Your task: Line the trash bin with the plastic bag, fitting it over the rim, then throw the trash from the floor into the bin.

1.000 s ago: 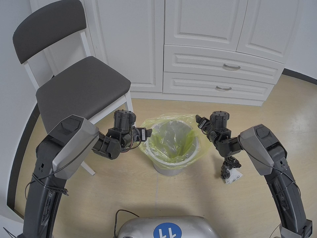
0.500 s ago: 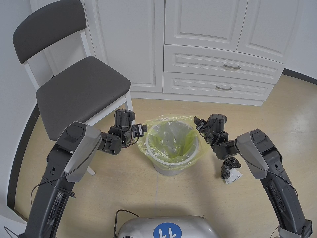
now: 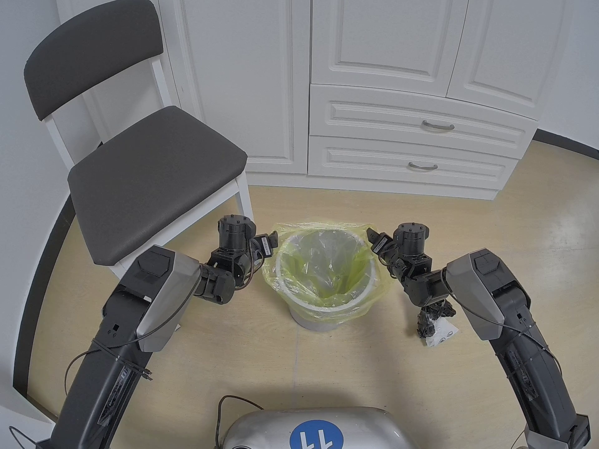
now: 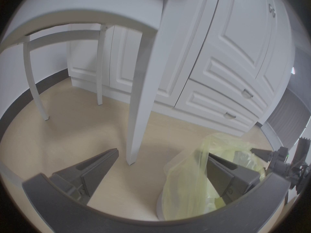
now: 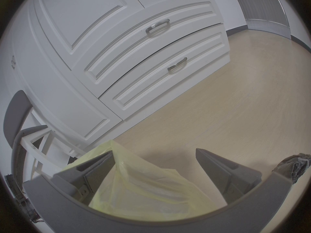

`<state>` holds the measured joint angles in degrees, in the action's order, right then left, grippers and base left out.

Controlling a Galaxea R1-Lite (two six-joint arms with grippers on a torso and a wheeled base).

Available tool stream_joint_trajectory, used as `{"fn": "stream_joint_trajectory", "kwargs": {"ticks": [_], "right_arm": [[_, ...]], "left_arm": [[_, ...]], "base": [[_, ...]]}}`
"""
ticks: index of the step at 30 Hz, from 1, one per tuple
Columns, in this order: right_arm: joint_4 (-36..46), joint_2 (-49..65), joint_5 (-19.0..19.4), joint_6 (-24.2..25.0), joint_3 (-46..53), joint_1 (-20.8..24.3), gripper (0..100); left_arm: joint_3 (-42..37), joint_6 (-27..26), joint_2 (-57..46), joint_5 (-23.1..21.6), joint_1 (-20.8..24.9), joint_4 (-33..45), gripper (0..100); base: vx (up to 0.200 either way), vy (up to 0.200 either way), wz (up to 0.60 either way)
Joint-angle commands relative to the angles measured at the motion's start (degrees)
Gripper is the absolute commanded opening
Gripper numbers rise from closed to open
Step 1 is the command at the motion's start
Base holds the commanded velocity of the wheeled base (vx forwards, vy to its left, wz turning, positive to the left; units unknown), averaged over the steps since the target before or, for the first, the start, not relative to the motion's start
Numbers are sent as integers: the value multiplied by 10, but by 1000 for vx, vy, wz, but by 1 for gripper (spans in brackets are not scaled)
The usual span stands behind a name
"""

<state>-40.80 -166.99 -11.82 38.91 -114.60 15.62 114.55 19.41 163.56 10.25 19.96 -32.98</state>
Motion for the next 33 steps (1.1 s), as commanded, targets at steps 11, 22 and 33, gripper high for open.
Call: {"fn": "stream_joint_trajectory", "kwargs": {"ticks": [11, 22, 33], "right_arm": [[14, 7, 11, 3, 7, 5, 100], [5, 102, 104, -33, 196, 3, 100], [-76, 68, 103, -55, 184, 3, 100]], "left_arm": [[0, 6, 14, -8, -4, -43, 100], [0, 6, 4, -4, -5, -43, 100], [0, 5, 5, -8, -10, -52, 100]], "base": [[0, 0, 0], [0, 0, 0], [0, 0, 0]]}}
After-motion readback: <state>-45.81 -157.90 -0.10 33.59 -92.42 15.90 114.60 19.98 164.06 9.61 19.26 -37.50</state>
